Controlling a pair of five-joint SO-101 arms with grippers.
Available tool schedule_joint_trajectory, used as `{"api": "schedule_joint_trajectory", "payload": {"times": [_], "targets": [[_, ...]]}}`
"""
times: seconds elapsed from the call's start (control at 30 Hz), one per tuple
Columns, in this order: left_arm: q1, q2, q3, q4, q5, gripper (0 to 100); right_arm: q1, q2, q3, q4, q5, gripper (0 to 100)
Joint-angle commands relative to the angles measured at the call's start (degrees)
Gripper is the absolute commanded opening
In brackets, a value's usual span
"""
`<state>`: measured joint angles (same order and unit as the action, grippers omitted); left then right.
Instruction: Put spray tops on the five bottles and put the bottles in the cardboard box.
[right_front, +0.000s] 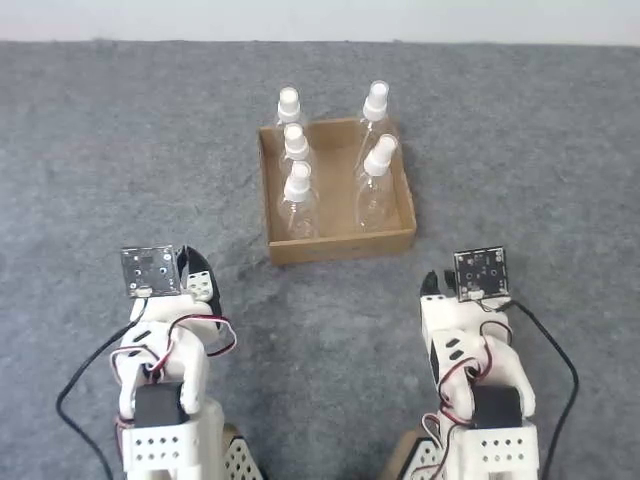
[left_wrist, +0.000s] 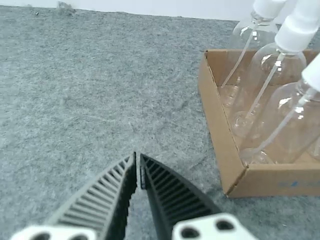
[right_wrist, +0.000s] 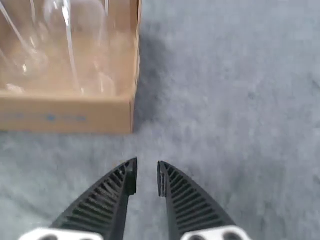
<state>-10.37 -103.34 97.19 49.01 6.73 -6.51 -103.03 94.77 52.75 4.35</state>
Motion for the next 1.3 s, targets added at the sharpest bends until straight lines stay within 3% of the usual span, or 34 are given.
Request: {"api": "schedule_joint_trajectory", "payload": {"times": [0.0, 0.33, 0.5, 0.77, 1.27], "targets": [[-0.26, -0.79, -0.66, -0.18, -0.44, 1, 0.66, -0.57, 1.67, 5.41, 0.53, 0.7], [-0.26, -0.79, -0.66, 0.09, -0.44, 1, 0.66, -0.57, 1.67, 22.11, 0.97, 0.7], [-0.26, -0.7, -0.66, 0.88, -0.35, 1, 1.19, -0.84, 1.67, 22.37, 0.62, 0.7], [0.7, -0.79, -0.66, 13.1, -0.44, 1, 0.92, -0.92, 1.67, 22.37, 0.88, 0.7], [1.67, -0.97, -0.66, 23.47, -0.09, 1, 0.92, -0.92, 1.67, 22.37, 0.88, 0.7]]}}
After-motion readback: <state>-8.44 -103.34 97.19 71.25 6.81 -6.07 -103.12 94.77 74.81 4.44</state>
